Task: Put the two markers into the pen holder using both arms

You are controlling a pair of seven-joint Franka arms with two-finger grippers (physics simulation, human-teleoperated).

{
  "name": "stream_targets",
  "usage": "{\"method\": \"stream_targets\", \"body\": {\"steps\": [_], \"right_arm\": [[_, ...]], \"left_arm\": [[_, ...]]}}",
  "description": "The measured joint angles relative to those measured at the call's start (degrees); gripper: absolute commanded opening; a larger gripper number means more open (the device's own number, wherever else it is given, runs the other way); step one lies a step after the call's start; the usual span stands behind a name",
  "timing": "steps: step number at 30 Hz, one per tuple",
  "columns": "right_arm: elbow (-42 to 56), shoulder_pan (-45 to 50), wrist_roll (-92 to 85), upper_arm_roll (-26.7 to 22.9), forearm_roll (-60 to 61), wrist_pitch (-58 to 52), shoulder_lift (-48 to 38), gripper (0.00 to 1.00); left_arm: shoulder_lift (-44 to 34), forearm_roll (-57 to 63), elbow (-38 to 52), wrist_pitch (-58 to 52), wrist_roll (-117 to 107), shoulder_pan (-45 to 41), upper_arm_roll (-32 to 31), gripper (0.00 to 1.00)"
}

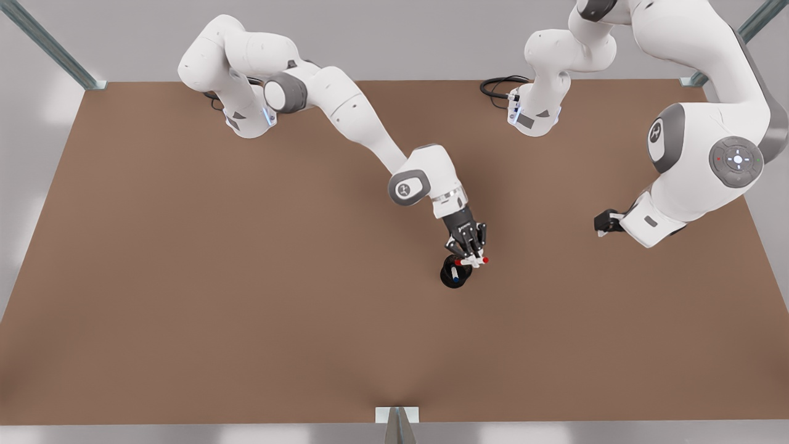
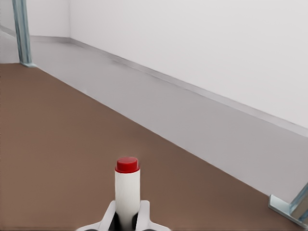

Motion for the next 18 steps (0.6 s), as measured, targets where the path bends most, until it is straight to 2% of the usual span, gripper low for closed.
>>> {"method": "stream_targets", "body": {"steps": [2, 3, 4, 5, 9, 12, 15, 17, 18], "right_arm": [[0.00, 0.05, 0.70, -0.06, -0.01, 0.50, 0.43, 0.25], [0.00, 0.15, 1.02, -0.07, 0.00, 0.62, 0.59, 0.52], [0.01, 0.27, 1.33, -0.09, 0.00, 0.70, 0.74, 0.92], [0.01, 0.32, 1.63, -0.06, 0.01, 0.76, 0.79, 1.00], [-0.12, 0.17, 2.66, 0.44, 0.16, 0.89, -0.47, 1.00], [-1.02, 0.51, 2.31, 2.33, 6.13, -2.12, -7.79, 1.00], [-3.03, -1.28, -0.02, 3.99, 13.22, -16.82, -24.61, 1.00], [-7.18, -10.17, -3.26, 4.39, 19.93, -28.98, -36.61, 1.00], [-13.49, -14.83, -5.03, 4.47, 22.80, -34.28, -43.70, 1.00]], "left_arm": [[0.18, 0.00, 0.00, 0.02, -0.47, 0.01, 0.00, 1.00], [0.21, 0.00, 0.00, 0.04, -0.69, 0.02, 0.03, 1.00], [0.23, 0.00, 0.00, 0.05, -0.89, 0.04, 0.06, 1.00], [0.24, 0.00, 0.00, 0.05, -1.08, 0.06, 0.07, 1.00], [0.25, 0.00, 0.00, 0.07, -1.75, 0.07, 0.09, 1.00], [0.24, 0.00, 0.01, 0.04, -2.17, -0.03, 0.09, 1.00], [0.22, -0.24, 0.14, 0.02, -2.53, -0.18, 0.06, 1.00], [1.04, -0.24, 0.37, 0.12, -2.76, -0.47, -0.04, 1.00], [1.59, -0.36, 0.50, 0.34, -2.87, -0.55, -0.10, 1.00]]}}
